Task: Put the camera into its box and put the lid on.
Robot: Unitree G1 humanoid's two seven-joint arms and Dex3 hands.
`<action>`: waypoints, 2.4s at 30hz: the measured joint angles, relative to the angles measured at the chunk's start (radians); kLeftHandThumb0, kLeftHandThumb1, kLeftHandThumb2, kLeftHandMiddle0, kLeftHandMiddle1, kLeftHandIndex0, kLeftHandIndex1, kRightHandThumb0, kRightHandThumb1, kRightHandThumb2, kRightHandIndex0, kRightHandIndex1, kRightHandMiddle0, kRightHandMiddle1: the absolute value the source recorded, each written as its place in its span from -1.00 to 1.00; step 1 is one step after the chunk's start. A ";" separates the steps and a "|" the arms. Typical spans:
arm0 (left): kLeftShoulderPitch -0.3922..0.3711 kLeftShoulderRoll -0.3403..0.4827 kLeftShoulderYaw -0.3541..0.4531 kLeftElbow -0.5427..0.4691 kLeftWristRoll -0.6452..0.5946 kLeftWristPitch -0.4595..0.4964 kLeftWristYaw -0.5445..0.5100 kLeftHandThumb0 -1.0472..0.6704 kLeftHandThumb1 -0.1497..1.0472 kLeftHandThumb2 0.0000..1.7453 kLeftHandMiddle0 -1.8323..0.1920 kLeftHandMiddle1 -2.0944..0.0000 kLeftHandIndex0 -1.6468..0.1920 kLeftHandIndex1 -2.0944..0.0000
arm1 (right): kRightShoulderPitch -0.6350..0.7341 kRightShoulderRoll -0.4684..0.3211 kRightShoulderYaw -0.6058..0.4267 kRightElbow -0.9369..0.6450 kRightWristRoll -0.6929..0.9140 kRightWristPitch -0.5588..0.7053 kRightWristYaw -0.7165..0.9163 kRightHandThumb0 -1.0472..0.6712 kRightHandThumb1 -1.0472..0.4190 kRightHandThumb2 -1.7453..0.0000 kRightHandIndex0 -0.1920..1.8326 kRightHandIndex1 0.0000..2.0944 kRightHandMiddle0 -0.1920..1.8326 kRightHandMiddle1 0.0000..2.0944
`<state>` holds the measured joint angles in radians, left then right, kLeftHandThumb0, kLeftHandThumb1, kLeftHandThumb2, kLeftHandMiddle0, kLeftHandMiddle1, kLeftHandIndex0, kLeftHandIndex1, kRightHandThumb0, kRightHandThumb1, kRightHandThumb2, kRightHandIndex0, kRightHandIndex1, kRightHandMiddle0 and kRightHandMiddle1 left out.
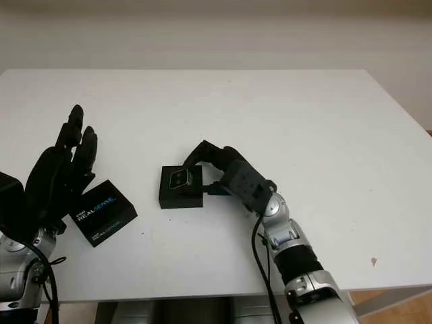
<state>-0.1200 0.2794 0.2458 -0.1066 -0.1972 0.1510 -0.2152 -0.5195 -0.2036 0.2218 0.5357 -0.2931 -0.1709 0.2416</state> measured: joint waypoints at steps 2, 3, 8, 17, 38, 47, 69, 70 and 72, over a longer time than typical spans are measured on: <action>0.001 0.001 0.004 -0.001 -0.005 0.000 -0.004 -0.61 1.00 -0.43 1.00 1.00 1.00 1.00 | 0.013 -0.018 0.022 -0.043 -0.049 0.004 -0.014 -0.61 -0.82 0.94 -0.78 -0.95 -0.71 -0.46; 0.001 0.001 0.005 -0.001 -0.005 0.000 -0.006 -0.61 1.00 -0.43 1.00 1.00 1.00 1.00 | 0.020 -0.028 0.033 -0.068 -0.075 0.004 -0.021 -0.62 -0.83 0.94 -0.80 -0.96 -0.71 -0.54; 0.001 0.001 0.005 -0.001 -0.005 0.000 -0.007 -0.60 1.00 -0.43 1.00 1.00 1.00 1.00 | 0.051 -0.063 0.047 -0.174 -0.137 0.025 -0.027 -0.59 -0.83 0.94 -0.90 -0.98 -0.72 -0.70; 0.001 0.001 0.005 -0.001 -0.003 0.000 -0.002 -0.62 1.00 -0.43 1.00 1.00 1.00 1.00 | 0.093 -0.110 0.048 -0.365 -0.185 0.065 -0.006 -0.59 -0.83 0.94 -0.98 -0.99 -0.82 -0.84; 0.001 0.001 -0.001 -0.002 -0.001 0.004 0.003 -0.61 1.00 -0.42 1.00 1.00 1.00 1.00 | 0.070 -0.285 0.075 -0.496 -0.276 -0.146 0.103 -0.67 -1.00 0.32 -0.81 -0.93 -0.72 -0.90; 0.001 0.002 0.000 -0.002 -0.001 0.004 0.001 -0.61 1.00 -0.42 1.00 1.00 1.00 1.00 | 0.046 -0.310 0.103 -0.423 -0.344 -0.227 0.090 -0.68 -1.00 0.28 -0.77 -0.92 -0.68 -0.90; 0.008 0.018 0.017 -0.037 -0.019 0.037 -0.003 -0.62 1.00 -0.46 1.00 1.00 1.00 1.00 | 0.083 -0.373 0.145 -0.460 -0.433 -0.199 0.192 -0.75 -1.00 0.28 -0.66 -0.93 -0.50 -0.88; 0.009 0.020 0.018 -0.038 -0.020 0.038 -0.004 -0.62 1.00 -0.46 1.00 1.00 1.00 1.00 | 0.090 -0.375 0.145 -0.468 -0.433 -0.193 0.197 -0.74 -1.00 0.29 -0.65 -0.93 -0.49 -0.88; 0.009 0.023 0.018 -0.039 -0.022 0.040 -0.007 -0.62 1.00 -0.46 1.00 1.00 1.00 1.00 | 0.102 -0.379 0.145 -0.480 -0.434 -0.186 0.203 -0.74 -1.00 0.31 -0.64 -0.93 -0.47 -0.88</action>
<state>-0.1109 0.3022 0.2642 -0.1456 -0.2188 0.1905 -0.2224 -0.4180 -0.5824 0.3672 0.0559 -0.7267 -0.3564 0.4450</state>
